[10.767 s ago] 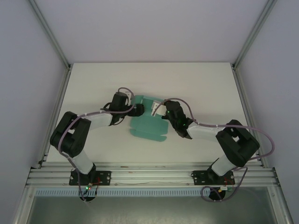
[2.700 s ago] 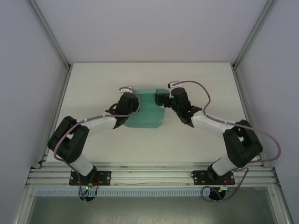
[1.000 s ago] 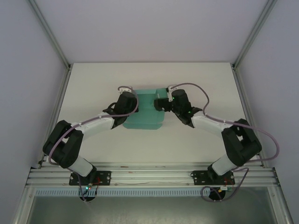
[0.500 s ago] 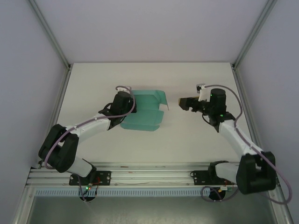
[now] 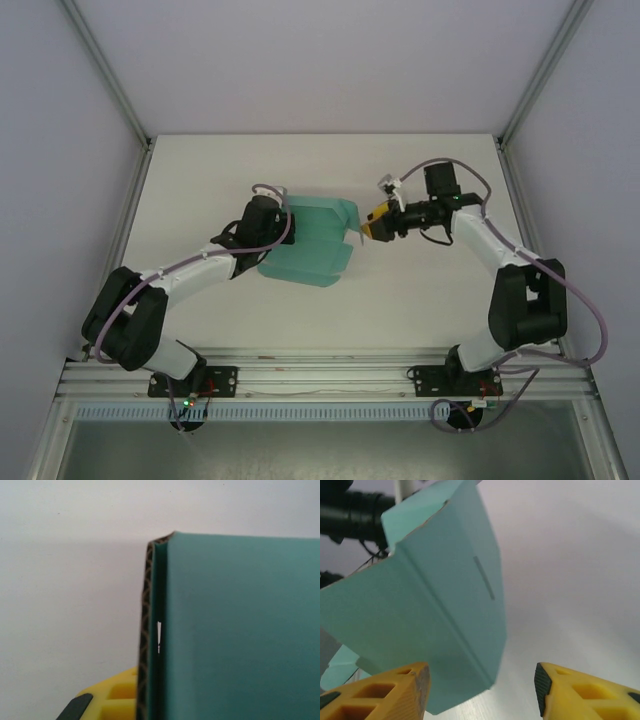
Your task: Assemble paper box
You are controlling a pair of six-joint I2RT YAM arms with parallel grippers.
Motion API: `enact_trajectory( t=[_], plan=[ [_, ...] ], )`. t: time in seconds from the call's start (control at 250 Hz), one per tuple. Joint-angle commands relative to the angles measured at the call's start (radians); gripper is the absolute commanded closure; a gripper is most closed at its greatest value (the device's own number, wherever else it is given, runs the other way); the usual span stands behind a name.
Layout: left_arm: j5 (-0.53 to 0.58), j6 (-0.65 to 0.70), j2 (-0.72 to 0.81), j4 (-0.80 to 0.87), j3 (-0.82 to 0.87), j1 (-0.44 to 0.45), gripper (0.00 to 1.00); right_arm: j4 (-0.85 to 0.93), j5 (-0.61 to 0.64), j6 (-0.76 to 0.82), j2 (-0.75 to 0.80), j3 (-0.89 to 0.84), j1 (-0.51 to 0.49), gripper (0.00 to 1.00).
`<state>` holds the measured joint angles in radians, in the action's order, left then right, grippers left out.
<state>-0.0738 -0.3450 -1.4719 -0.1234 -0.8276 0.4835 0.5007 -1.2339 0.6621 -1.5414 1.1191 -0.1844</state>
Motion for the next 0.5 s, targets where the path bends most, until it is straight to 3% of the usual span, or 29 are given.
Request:
enact_trajectory(
  t=[0.0,0.172,0.34,0.496],
  plan=[
    [-0.017,0.014,0.013,-0.01,-0.012,-0.005,1.0,0.038,0.017,0.046,-0.013,0.021,-0.028,0.46],
    [-0.015,0.017,0.008,-0.003,-0.015,-0.003,1.0,-0.11,0.046,-0.073,0.017,-0.004,-0.078,0.51],
    [-0.012,0.013,-0.001,0.012,-0.022,-0.003,1.0,-0.239,0.215,-0.179,0.053,-0.032,-0.159,0.51],
    [0.013,0.0,0.0,0.028,-0.031,-0.001,1.0,-0.368,0.418,-0.33,0.059,-0.046,-0.241,0.59]
  ],
)
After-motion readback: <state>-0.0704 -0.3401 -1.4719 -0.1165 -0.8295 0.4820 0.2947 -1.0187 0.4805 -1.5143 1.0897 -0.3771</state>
